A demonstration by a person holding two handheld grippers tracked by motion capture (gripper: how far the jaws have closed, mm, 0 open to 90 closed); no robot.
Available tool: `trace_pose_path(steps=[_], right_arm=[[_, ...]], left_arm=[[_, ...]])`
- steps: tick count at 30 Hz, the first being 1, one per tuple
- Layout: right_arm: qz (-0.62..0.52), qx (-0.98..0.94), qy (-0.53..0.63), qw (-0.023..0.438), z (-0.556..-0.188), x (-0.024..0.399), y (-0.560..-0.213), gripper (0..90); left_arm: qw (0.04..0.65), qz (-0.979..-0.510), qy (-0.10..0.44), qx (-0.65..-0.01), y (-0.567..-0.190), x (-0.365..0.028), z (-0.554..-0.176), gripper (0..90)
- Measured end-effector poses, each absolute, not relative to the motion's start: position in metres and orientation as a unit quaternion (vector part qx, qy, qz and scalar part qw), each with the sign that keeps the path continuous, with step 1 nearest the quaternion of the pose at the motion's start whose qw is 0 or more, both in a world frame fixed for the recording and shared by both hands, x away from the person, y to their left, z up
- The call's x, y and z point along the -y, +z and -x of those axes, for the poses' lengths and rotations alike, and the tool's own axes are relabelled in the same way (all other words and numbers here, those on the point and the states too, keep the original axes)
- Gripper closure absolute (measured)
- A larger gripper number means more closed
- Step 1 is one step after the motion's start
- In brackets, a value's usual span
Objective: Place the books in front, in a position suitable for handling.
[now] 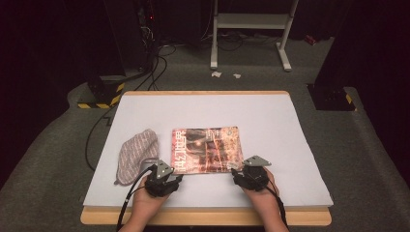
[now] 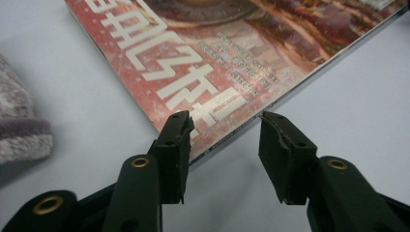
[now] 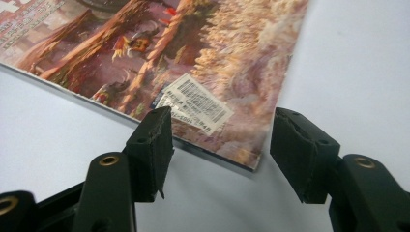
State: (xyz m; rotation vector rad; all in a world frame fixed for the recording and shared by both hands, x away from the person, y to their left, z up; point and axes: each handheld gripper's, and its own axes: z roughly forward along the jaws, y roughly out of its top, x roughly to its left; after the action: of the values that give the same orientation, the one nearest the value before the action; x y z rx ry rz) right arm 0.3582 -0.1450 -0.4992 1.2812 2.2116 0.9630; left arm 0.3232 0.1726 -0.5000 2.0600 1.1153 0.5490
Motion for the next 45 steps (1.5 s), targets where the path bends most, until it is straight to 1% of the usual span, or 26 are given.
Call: trace_pose_path(steps=[2, 6, 12, 16, 20, 23, 26, 27, 30, 32, 36, 38, 42, 45], right_arm=[[-0.459, -0.795, 0.34, 0.202, -0.359, 0.142, -0.501, 39.6], [-0.458, -0.796, 0.334, 0.212, -0.358, 0.14, -0.502, 41.0], [-0.45, -0.8, 0.335, 0.214, -0.345, 0.137, -0.503, 42.6], [-0.444, -0.805, 0.332, 0.213, -0.336, 0.13, -0.503, 43.8], [-0.435, -0.81, 0.335, 0.209, -0.328, 0.125, -0.503, 45.7], [-0.42, -0.817, 0.338, 0.205, -0.319, 0.121, -0.502, 47.6], [-0.417, -0.813, 0.346, 0.212, -0.319, 0.121, -0.499, 46.5], [-0.417, -0.806, 0.355, 0.226, -0.323, 0.125, -0.495, 44.6], [-0.422, -0.796, 0.363, 0.237, -0.341, 0.13, -0.489, 43.6], [-0.427, -0.793, 0.36, 0.243, -0.363, 0.133, -0.488, 44.3], [-0.444, -0.79, 0.339, 0.252, -0.415, 0.134, -0.488, 43.7], [-0.451, -0.785, 0.342, 0.253, -0.44, 0.134, -0.484, 43.4], [-0.449, -0.786, 0.348, 0.245, -0.475, 0.127, -0.479, 43.3], [-0.451, -0.792, 0.342, 0.226, -0.496, 0.122, -0.482, 42.2]], left_arm=[[0.358, -0.797, 0.215, -0.436, -0.5, -0.172, -0.325, 55.0], [0.36, -0.79, 0.225, -0.441, -0.502, -0.173, -0.333, 55.8], [0.369, -0.778, 0.222, -0.458, -0.503, -0.181, -0.351, 54.3], [0.366, -0.766, 0.237, -0.473, -0.504, -0.181, -0.361, 56.5], [0.362, -0.764, 0.248, -0.473, -0.504, -0.178, -0.368, 58.7], [0.362, -0.757, 0.255, -0.481, -0.504, -0.177, -0.374, 56.5], [0.363, -0.759, 0.249, -0.481, -0.502, -0.178, -0.368, 53.9], [0.376, -0.757, 0.238, -0.478, -0.499, -0.181, -0.357, 53.4], [0.371, -0.768, 0.227, -0.47, -0.501, -0.179, -0.342, 54.5], [0.357, -0.778, 0.222, -0.468, -0.504, -0.175, -0.339, 56.5], [0.354, -0.78, 0.219, -0.468, -0.506, -0.169, -0.34, 57.4], [0.356, -0.778, 0.219, -0.469, -0.506, -0.168, -0.341, 57.0], [0.357, -0.775, 0.218, -0.474, -0.507, -0.166, -0.344, 56.7], [0.357, -0.774, 0.216, -0.475, -0.507, -0.165, -0.346, 56.9]])
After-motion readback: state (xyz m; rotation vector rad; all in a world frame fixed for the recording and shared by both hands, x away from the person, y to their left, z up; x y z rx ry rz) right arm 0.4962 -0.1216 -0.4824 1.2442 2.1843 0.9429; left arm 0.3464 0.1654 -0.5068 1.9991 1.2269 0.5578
